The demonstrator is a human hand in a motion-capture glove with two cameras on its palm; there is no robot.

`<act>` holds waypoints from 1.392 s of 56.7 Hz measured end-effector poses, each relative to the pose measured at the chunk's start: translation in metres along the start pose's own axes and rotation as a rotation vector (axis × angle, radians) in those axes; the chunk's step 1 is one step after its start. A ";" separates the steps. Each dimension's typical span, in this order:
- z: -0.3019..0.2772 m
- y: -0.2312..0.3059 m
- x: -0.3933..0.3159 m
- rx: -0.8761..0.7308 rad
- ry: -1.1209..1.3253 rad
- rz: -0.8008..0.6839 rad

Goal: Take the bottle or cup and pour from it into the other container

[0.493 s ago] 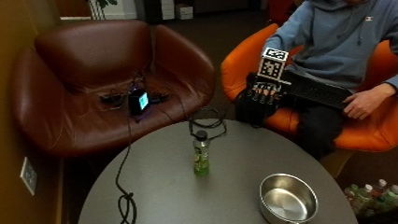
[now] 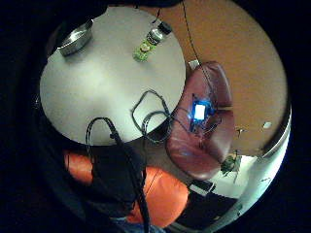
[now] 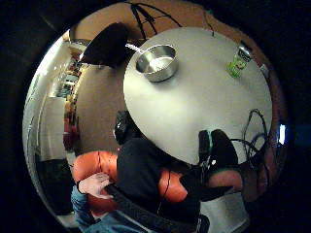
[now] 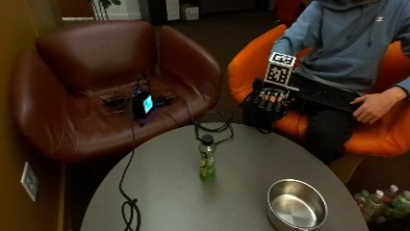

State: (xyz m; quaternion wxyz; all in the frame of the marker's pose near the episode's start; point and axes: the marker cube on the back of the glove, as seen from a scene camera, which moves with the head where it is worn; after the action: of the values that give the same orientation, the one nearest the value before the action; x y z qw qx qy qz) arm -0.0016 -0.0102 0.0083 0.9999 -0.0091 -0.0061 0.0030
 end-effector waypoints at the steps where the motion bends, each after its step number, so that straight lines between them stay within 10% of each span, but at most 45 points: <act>1: 0.000 -0.001 0.000 -0.003 0.002 0.000; 79: 0.015 -0.035 0.158 0.075 -0.003 0.178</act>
State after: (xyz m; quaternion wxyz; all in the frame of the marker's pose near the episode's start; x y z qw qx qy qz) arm 0.1567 -0.0435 0.0260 0.9953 0.0281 -0.0068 0.0922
